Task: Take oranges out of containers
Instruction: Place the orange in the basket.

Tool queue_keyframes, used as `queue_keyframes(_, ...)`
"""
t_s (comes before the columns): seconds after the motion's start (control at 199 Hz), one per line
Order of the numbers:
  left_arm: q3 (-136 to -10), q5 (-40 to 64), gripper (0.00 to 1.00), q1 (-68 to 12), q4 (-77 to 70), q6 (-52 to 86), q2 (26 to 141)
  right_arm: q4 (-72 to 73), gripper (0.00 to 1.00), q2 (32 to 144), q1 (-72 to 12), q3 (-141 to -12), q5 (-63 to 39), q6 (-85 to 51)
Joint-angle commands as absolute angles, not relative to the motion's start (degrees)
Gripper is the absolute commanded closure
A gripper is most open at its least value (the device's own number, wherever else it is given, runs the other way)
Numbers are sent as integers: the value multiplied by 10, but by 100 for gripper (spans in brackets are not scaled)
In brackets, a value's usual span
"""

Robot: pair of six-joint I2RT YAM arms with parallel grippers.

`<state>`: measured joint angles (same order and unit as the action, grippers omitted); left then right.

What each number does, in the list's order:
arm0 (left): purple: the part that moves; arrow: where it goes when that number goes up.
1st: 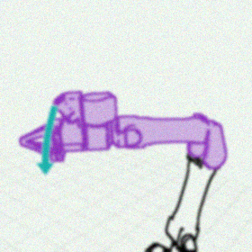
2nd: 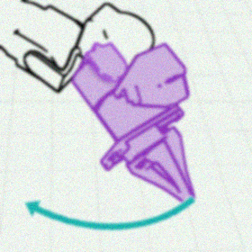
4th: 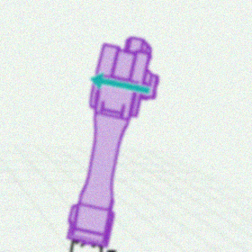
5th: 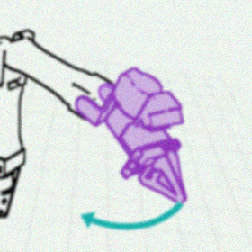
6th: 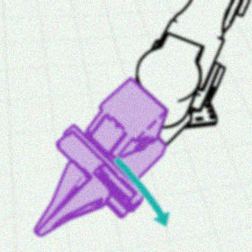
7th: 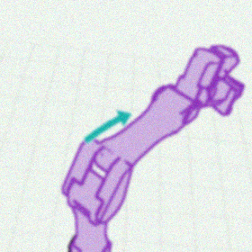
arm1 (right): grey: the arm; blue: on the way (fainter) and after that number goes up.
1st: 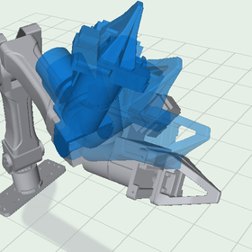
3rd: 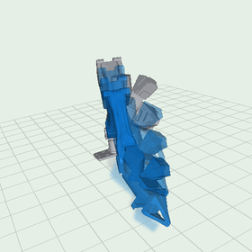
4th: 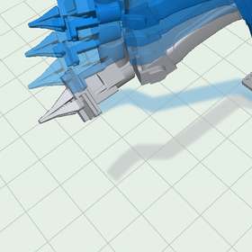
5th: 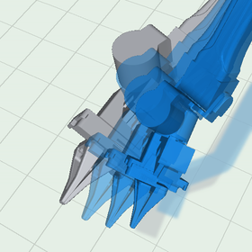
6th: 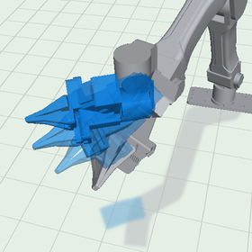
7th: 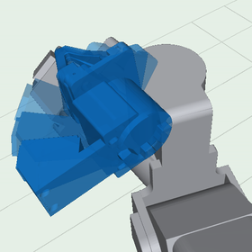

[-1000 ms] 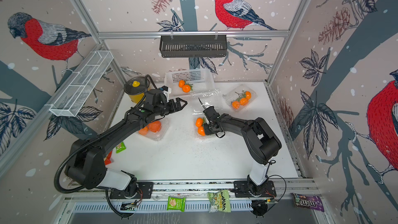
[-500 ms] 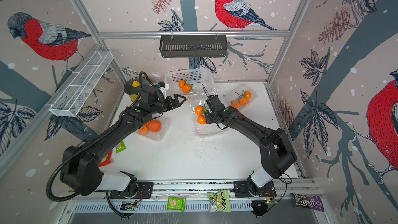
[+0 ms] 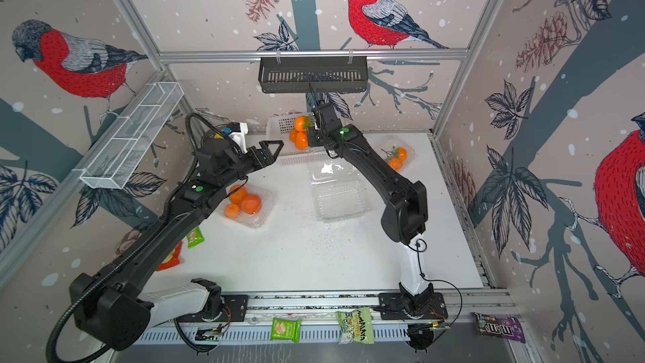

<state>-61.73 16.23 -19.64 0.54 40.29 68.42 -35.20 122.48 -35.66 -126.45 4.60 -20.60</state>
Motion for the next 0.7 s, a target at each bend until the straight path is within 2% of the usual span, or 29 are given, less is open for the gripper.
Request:
queue_keyframes(0.0,-603,151,3,-175,-26,420,667,-411,89,1312,-351,-1389,63,-201)
queue_keyframes(0.08,-594,155,3,-162,-23,423,658,-398,88,1365,-345,-1443,55,-203)
queue_keyframes(0.282,-578,163,3,-160,-12,413,653,-289,87,1391,-330,-1398,29,-202)
queue_keyframes(0.699,-545,176,3,-160,-21,429,677,-229,80,1461,-300,-1396,-4,-221)
